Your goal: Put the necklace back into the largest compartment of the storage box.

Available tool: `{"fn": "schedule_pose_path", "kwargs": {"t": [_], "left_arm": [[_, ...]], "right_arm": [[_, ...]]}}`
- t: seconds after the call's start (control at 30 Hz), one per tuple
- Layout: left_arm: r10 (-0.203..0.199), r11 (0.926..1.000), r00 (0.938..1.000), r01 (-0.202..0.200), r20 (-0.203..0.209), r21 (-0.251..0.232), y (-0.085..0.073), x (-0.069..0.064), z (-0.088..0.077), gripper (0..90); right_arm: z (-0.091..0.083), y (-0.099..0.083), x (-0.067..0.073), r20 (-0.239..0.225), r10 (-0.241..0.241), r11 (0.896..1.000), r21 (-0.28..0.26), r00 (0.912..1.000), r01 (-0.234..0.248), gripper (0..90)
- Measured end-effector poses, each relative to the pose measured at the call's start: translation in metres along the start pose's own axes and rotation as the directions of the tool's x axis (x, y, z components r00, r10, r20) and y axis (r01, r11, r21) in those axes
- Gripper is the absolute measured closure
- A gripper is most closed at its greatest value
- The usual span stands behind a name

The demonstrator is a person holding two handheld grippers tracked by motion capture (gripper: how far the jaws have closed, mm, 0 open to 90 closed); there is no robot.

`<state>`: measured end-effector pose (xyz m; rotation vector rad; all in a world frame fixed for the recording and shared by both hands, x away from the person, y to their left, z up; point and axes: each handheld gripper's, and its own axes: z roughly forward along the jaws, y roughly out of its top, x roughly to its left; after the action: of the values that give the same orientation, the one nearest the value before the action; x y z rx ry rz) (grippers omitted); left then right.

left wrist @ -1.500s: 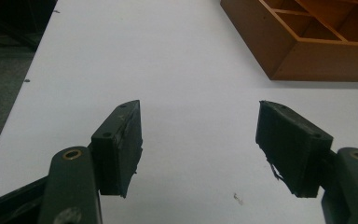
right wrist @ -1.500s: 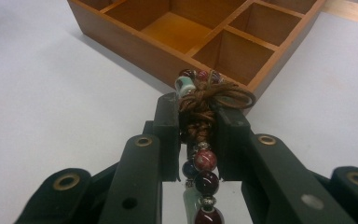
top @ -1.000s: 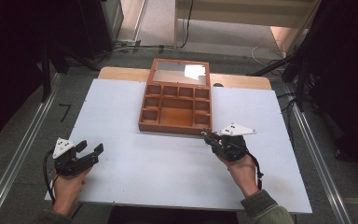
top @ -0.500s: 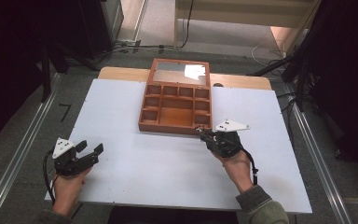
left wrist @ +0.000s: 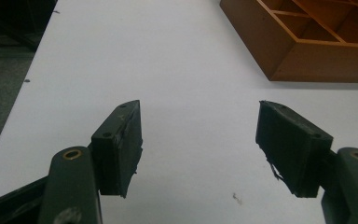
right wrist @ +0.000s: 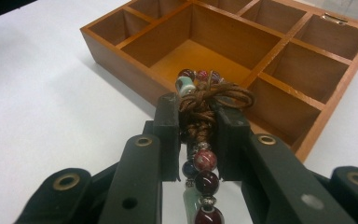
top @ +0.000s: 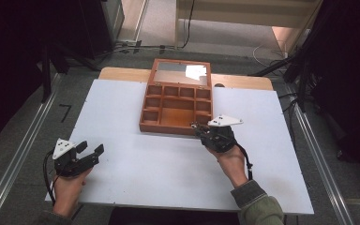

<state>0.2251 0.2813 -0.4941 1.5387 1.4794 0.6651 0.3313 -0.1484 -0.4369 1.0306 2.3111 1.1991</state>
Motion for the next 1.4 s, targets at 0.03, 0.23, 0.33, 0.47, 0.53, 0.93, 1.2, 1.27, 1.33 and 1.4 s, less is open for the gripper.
{"fn": "schedule_pose_path", "kwargs": {"t": [0.03,0.23,0.33,0.47,0.53,0.93,1.2,1.27,1.33,1.4], "left_arm": [[0.000,1.0000,1.0000,0.000,0.000,0.000,0.000,0.000,0.000,31.4],[0.000,1.0000,1.0000,0.000,0.002,0.001,0.000,0.000,0.000,31.4],[0.000,1.0000,1.0000,0.000,0.003,0.000,0.000,0.000,0.001,31.4],[-0.002,1.0000,1.0000,0.002,0.003,0.001,0.000,0.000,0.000,31.4],[-0.003,1.0000,1.0000,0.003,0.004,0.001,0.000,0.000,0.000,31.4],[-0.004,1.0000,1.0000,0.004,0.007,0.001,0.000,0.000,0.000,31.5],[-0.004,1.0000,1.0000,0.004,0.008,0.001,0.000,0.000,0.000,31.5],[-0.003,1.0000,1.0000,0.003,0.008,0.000,0.000,0.000,0.001,31.5],[-0.003,1.0000,0.9999,0.003,0.010,0.001,0.000,0.001,0.000,31.4],[-0.005,1.0000,0.9999,0.005,0.009,0.000,0.000,0.001,0.001,31.4]], "right_arm": [[0.001,0.001,0.000,-0.001,0.002,1.000,-0.002,1.0000,-0.002,71.3],[0.007,0.007,0.000,-0.004,0.005,1.000,-0.009,1.0000,-0.005,71.3],[0.011,0.011,0.001,-0.004,0.008,1.000,-0.013,1.0000,-0.008,71.3],[0.017,0.015,0.001,-0.002,0.006,1.000,-0.008,1.0000,-0.006,71.3],[0.021,0.017,0.001,-0.001,0.005,1.000,-0.006,1.0000,-0.005,71.3],[0.035,0.029,0.003,0.007,0.008,1.000,-0.011,0.9999,-0.008,71.3],[0.046,0.037,0.001,0.017,0.008,1.000,-0.001,0.9998,-0.008,71.3],[0.049,0.039,0.000,0.017,0.008,1.000,-0.001,0.9998,-0.008,71.3],[0.052,0.041,0.000,0.020,0.005,1.000,0.002,0.9998,-0.006,71.3],[0.056,0.042,-0.001,0.024,0.004,1.000,0.006,0.9997,-0.004,71.3]]}}
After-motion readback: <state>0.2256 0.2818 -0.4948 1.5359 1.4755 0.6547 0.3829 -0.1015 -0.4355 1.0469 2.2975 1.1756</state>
